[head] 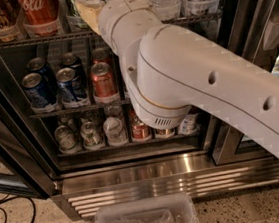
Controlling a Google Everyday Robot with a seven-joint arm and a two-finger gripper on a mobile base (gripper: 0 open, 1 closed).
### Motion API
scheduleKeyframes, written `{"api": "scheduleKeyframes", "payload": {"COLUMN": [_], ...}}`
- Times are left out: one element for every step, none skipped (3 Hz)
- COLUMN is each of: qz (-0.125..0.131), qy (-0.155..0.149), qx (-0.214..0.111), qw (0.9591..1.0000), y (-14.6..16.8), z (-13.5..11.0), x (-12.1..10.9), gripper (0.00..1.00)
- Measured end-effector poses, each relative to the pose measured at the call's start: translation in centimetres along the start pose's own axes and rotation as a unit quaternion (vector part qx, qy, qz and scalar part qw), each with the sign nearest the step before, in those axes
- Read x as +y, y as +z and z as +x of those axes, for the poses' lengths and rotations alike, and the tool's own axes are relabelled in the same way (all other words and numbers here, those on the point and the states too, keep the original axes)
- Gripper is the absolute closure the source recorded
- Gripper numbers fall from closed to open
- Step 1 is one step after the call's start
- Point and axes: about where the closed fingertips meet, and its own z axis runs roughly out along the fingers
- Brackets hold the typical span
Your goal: Pick water bottle from top shelf of fridge
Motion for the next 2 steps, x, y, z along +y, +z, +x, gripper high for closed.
{"api": "scheduleKeyframes", "payload": {"qz": [0.002,0.007], "qy": [-0.001,-0.005], "qx": [0.003,0.012], "qw": [1.0,0.9999], "y": [1.0,2.1], "z": [0.0,0.3], "x": [-0.4,-1.0], "gripper": [0.25,0.25]}}
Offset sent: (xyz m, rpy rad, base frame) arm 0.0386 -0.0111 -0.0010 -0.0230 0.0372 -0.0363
